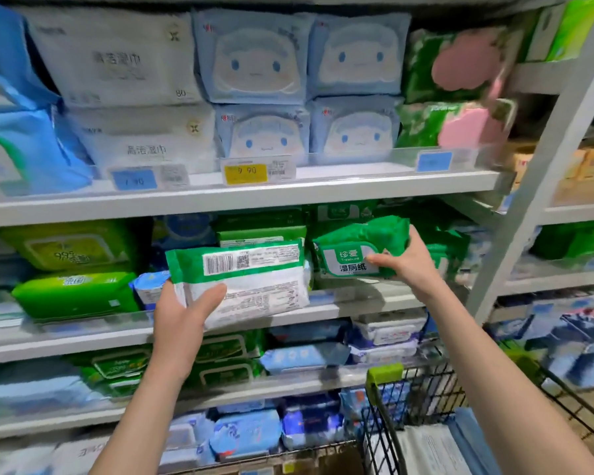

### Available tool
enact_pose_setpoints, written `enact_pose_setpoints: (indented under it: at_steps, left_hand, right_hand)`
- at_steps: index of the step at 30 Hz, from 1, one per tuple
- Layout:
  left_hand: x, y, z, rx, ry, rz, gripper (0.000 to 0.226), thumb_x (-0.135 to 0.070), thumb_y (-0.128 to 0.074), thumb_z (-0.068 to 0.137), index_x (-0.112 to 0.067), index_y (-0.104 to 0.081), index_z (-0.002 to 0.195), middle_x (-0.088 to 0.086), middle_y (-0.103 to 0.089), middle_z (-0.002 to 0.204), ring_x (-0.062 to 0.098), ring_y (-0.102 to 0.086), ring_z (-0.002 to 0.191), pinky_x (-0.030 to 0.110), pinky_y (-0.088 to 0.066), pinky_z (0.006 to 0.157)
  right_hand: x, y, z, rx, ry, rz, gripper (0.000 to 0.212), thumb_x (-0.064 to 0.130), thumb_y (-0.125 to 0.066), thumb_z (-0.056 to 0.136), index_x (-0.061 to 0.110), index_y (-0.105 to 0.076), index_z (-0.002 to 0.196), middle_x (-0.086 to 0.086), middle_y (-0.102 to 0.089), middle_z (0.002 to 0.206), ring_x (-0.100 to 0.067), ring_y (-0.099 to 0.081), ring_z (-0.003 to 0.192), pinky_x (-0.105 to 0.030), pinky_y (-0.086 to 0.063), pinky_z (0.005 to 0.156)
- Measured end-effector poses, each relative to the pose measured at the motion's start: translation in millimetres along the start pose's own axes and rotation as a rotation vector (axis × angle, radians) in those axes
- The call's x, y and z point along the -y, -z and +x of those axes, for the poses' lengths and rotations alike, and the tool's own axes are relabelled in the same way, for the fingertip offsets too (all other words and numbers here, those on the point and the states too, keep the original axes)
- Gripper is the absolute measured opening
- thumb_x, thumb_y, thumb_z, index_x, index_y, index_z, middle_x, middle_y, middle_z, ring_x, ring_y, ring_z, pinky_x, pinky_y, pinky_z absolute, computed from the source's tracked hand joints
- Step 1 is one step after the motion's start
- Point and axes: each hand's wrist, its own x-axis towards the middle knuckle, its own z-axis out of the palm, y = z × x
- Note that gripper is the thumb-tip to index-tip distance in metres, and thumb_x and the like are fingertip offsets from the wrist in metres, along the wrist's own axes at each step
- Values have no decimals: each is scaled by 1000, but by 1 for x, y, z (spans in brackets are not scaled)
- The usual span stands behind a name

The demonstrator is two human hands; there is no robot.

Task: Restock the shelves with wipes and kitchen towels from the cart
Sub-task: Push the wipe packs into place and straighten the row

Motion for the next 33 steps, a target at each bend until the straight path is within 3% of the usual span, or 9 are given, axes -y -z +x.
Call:
enact_pose_setpoints:
  at_steps: [3,7,11,15,18,23,28,31,33]
  left_hand:
    - [1,-3,-1,-23,-18,22,48,-24,-75,80,-19,-56,124,-6,-66,114,12,-61,105,35,-46,91]
    - [-2,-4,-1,-30,-35,35,70,-50,-72,64,-21,-57,125,-3,-67,117,16,-62,108,41,-47,96]
    - [-2,-6,-1,-28,-53,40,70,-50,-70,63,-18,-58,124,-1,-68,116,16,-63,107,43,-48,96]
    - [-1,-9,-1,-28,-43,39,63,-44,-71,67,-17,-59,122,-2,-69,113,14,-64,104,36,-49,92]
    - [-1,-12,-1,-31,-36,29,54,-36,-69,70,-17,-60,120,-3,-69,110,11,-65,101,33,-50,89]
    - [-1,-14,-3,-40,-37,11,64,-45,-71,65,-19,-58,122,-5,-68,112,12,-64,104,35,-48,91]
    - [-5,-27,-9,-43,-4,-10,81,-55,-75,62,-20,-50,131,-2,-61,125,18,-56,118,43,-43,102]
    - [-9,-39,-12,0,24,5,109,-70,-75,53,-18,-39,142,1,-48,141,21,-45,130,48,-36,109]
    - [-14,-50,-15,45,36,1,110,-67,-75,57,-19,-32,146,1,-41,148,21,-38,135,45,-29,113]
  right_hand:
    - [-14,-8,18,37,-15,-58,79,13,-89,61,13,-46,128,-1,-63,118,-17,-61,108,-39,-47,99]
    - [-22,-7,30,61,-27,-183,71,14,-88,63,13,-46,121,-4,-62,116,-23,-60,110,-45,-46,100]
    - [-24,-9,30,30,-93,-596,106,24,-91,60,2,-28,143,-15,-42,144,-31,-39,133,-40,-38,103]
    - [-34,-19,24,-72,369,-1110,77,12,-81,70,12,-39,135,-9,-52,125,-28,-49,112,-38,-41,94]
    - [-35,-33,35,184,460,-1273,71,-10,-56,80,23,-41,142,-4,-53,137,-26,-50,121,-41,-35,107]
    - [-16,-29,54,485,151,-1112,71,13,-70,83,24,-38,145,-4,-43,147,-26,-42,134,-41,-34,111]
    - [-26,-33,32,432,310,-1203,63,24,-58,92,23,-31,149,-3,-35,153,-23,-29,140,-40,-14,117]
    - [-18,-29,-3,336,214,-535,33,18,-48,98,21,-57,130,0,-50,141,-14,-41,131,-31,-24,112]
    - [-9,-28,-26,352,78,-182,29,38,-51,95,24,-62,118,6,-59,127,-4,-52,116,-26,-36,104]
